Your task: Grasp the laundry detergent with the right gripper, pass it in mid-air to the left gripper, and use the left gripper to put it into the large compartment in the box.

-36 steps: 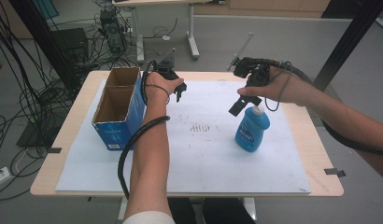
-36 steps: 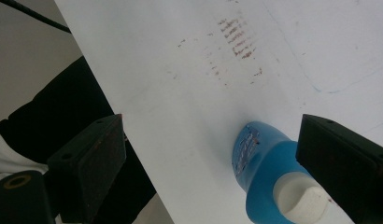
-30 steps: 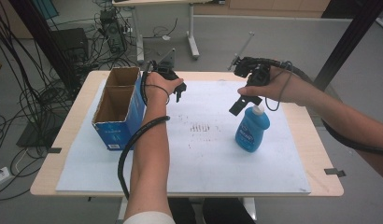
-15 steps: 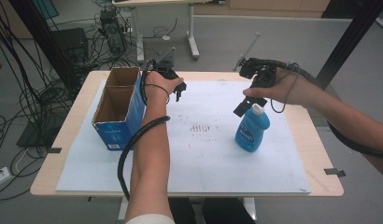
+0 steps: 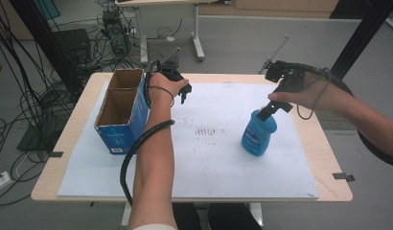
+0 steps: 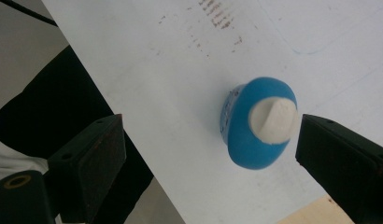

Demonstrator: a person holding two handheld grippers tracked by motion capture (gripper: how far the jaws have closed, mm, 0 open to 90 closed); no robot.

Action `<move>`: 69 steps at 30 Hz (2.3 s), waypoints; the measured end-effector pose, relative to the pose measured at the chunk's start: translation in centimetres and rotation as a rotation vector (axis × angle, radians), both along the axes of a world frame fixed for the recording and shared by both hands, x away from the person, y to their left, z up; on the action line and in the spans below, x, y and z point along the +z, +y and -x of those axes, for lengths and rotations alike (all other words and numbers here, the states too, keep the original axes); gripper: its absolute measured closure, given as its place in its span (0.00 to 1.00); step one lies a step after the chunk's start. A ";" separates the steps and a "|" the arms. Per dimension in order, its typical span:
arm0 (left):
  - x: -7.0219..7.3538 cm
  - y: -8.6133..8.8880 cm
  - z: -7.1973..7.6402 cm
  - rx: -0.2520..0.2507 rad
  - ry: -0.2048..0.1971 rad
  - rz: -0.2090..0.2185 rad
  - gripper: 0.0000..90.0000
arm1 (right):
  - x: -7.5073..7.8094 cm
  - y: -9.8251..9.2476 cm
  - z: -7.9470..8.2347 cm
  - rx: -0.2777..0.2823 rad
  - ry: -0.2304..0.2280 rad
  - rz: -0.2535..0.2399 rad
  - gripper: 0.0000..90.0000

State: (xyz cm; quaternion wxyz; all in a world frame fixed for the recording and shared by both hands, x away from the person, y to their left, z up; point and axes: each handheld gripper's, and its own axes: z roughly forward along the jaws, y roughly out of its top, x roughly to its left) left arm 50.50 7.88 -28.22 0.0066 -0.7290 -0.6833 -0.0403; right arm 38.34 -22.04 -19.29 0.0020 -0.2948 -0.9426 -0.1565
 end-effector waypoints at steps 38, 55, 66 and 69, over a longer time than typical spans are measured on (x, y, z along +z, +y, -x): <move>0.5 -0.3 0.7 -0.007 -0.010 -0.006 0.07 | -5.3 -7.0 2.0 -0.128 -0.045 -0.052 0.06; 0.2 -0.4 0.9 -0.014 -0.005 -0.010 0.07 | -9.3 -7.4 2.7 -0.163 -0.097 -0.131 0.06; -0.2 -0.3 0.9 -0.019 0.006 -0.022 0.07 | -11.3 -7.2 3.4 -0.174 -0.175 -0.170 0.06; -0.2 -0.2 1.0 -0.016 0.006 -0.025 0.07 | -11.9 -7.0 3.5 -0.176 -0.186 -0.174 0.06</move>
